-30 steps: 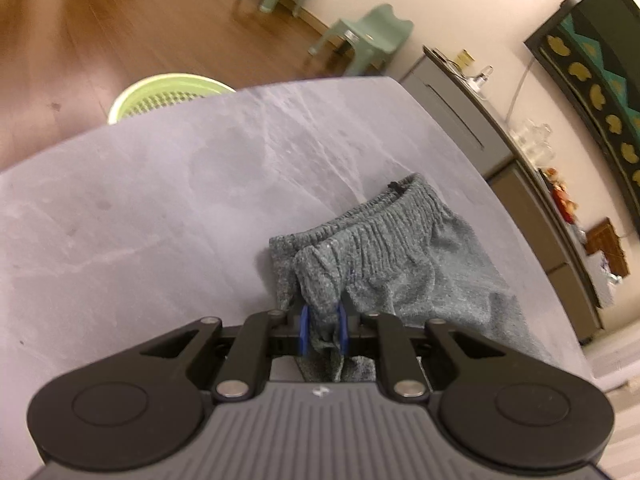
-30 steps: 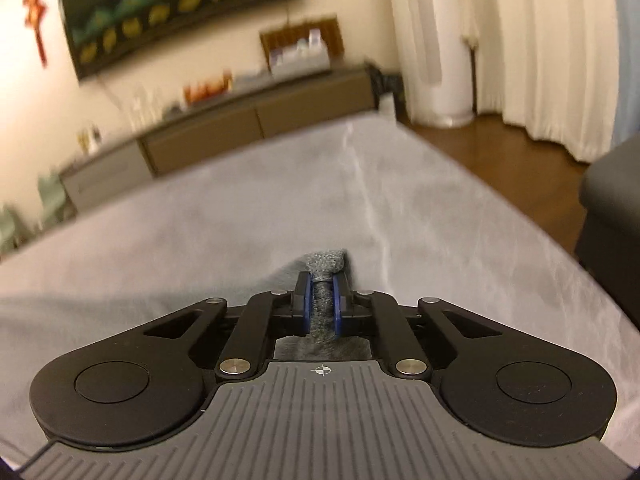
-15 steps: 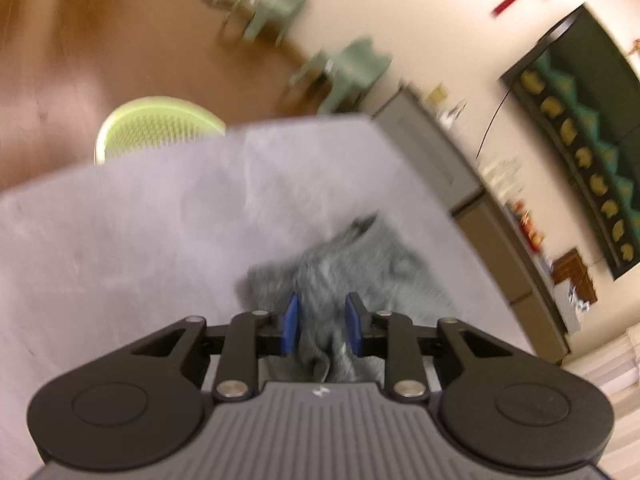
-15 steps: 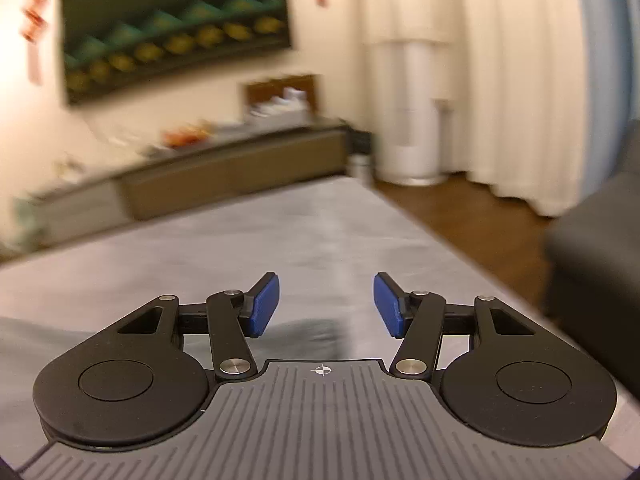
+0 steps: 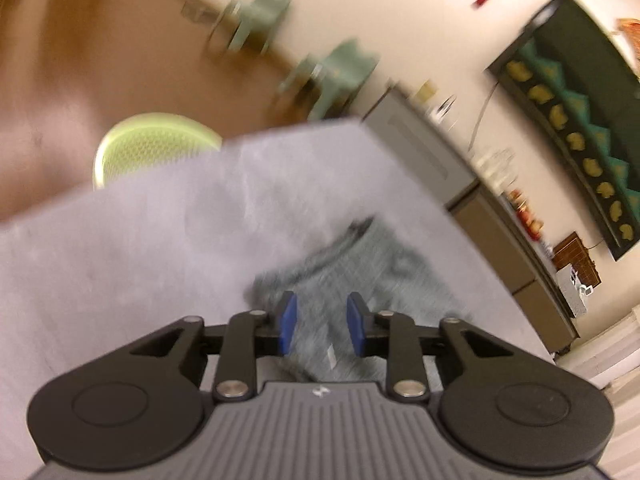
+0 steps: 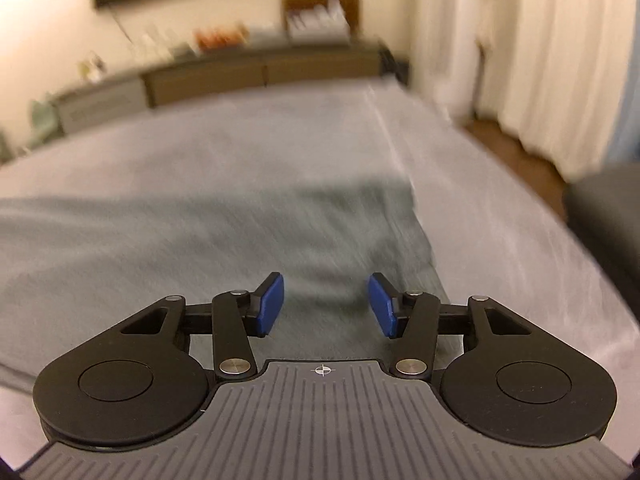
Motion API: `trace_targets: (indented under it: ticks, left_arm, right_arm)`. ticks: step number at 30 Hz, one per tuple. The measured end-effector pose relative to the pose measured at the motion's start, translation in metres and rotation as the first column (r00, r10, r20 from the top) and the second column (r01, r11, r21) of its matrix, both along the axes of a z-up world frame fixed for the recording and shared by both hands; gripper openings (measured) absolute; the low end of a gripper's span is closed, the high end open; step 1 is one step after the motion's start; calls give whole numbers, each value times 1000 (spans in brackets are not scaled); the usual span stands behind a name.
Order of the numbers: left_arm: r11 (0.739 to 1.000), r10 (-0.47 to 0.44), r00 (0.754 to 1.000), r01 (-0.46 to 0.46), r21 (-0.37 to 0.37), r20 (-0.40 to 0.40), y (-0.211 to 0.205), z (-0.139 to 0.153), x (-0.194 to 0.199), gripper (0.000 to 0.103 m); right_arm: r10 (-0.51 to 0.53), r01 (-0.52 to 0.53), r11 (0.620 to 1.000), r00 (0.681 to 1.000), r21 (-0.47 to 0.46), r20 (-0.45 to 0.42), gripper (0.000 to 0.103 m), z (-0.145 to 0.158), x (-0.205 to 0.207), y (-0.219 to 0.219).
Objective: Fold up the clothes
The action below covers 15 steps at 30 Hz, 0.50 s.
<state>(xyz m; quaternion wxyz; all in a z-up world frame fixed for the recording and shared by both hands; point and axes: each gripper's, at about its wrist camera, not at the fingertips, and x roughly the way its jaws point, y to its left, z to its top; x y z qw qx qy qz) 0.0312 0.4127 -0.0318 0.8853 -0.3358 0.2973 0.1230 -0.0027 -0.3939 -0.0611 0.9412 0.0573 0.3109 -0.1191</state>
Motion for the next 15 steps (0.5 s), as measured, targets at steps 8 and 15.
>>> trace_targets:
  ticks: [8, 15]
  left_arm:
    - [987, -115, 969, 137, 88, -217, -41, -16, 37, 26]
    - [939, -285, 946, 308, 156, -154, -115, 12, 86, 43]
  right_arm:
    - [-55, 55, 998, 986, -6, -159, 64, -19, 12, 6]
    - [8, -6, 999, 999, 44, -49, 65, -3, 32, 30]
